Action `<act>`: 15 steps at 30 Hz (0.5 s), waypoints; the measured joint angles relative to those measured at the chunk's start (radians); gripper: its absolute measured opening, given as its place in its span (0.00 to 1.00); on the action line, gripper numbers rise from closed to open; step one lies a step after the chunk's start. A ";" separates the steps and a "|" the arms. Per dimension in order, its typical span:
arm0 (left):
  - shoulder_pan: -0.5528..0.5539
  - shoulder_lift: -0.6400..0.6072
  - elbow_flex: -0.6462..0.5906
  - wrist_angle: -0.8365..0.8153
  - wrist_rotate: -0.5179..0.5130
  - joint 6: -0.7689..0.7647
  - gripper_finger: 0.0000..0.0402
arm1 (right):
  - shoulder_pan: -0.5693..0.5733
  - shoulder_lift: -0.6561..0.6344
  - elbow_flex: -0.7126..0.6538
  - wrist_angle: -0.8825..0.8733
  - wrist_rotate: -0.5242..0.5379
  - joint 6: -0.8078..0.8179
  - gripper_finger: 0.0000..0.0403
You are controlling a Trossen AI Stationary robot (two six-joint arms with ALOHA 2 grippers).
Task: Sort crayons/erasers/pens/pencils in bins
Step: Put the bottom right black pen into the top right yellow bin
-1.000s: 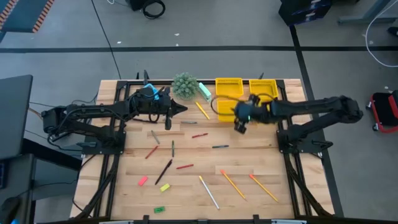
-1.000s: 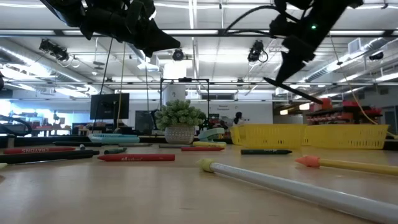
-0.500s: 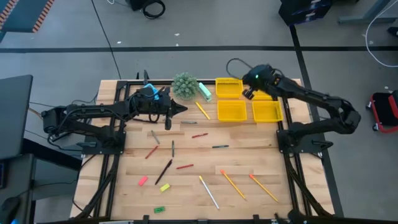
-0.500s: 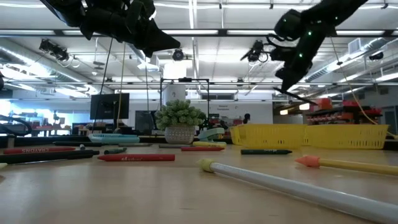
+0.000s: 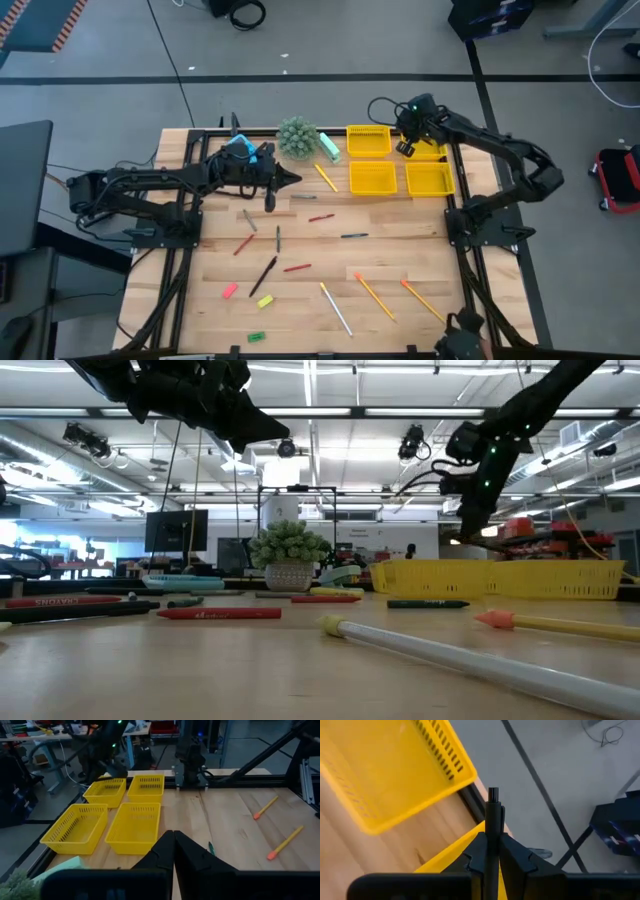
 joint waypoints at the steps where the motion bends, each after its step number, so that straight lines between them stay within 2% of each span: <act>1: -0.004 0.000 0.000 -0.004 0.000 0.000 0.03 | -0.007 0.015 0.000 -0.001 0.000 -0.006 0.11; 8: -0.032 0.000 0.000 -0.052 0.000 -0.006 0.06 | -0.043 0.052 0.000 0.001 0.002 0.061 0.11; 15: -0.050 0.000 0.000 -0.102 -0.008 -0.041 0.03 | -0.080 0.052 0.000 -0.012 0.010 0.113 0.11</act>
